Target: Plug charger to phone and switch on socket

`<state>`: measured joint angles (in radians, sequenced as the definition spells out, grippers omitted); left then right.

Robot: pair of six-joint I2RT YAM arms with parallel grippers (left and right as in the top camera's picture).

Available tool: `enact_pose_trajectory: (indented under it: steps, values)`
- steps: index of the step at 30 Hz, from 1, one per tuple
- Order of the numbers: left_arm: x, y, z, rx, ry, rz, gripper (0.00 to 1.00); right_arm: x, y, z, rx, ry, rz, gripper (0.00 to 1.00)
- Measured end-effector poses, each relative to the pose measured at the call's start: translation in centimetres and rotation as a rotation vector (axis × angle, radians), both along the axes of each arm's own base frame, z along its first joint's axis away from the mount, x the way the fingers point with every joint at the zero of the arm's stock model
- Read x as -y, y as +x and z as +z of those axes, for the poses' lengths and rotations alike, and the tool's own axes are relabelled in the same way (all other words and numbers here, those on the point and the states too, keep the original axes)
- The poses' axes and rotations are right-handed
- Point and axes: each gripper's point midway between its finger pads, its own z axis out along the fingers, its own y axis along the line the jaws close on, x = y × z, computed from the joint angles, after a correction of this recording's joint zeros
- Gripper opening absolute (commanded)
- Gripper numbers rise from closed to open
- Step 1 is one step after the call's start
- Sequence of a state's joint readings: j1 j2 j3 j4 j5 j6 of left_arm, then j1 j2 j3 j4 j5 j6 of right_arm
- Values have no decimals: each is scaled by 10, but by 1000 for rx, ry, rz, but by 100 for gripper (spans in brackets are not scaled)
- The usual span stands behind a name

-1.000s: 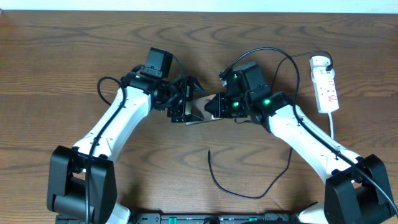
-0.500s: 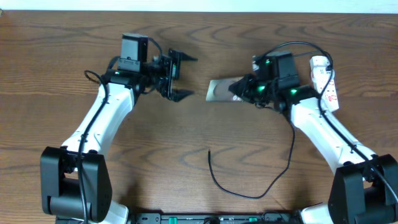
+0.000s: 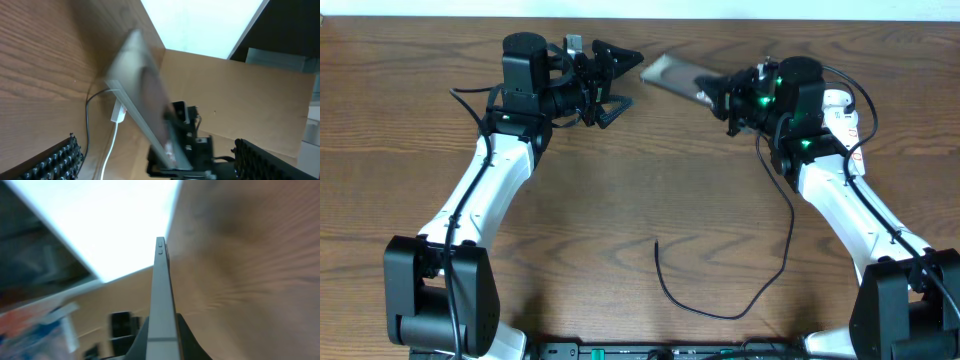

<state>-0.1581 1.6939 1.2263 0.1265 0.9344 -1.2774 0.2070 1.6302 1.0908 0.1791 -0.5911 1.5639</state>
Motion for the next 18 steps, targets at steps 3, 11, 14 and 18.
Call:
enact_pose_trajectory:
  steps: [3,11,14,18]
  values:
    - [-1,2,-1,4,7,11,95,-2,6,22,64,62,-9,1]
    - [-4,11,6,61,15,46,95,-20,-1,31,65,108,31,1]
    - [-3,14,7,75,23,62,95,-30,-6,31,64,108,56,1]
    - [4,14,6,77,37,74,95,-46,-14,32,71,107,95,1]
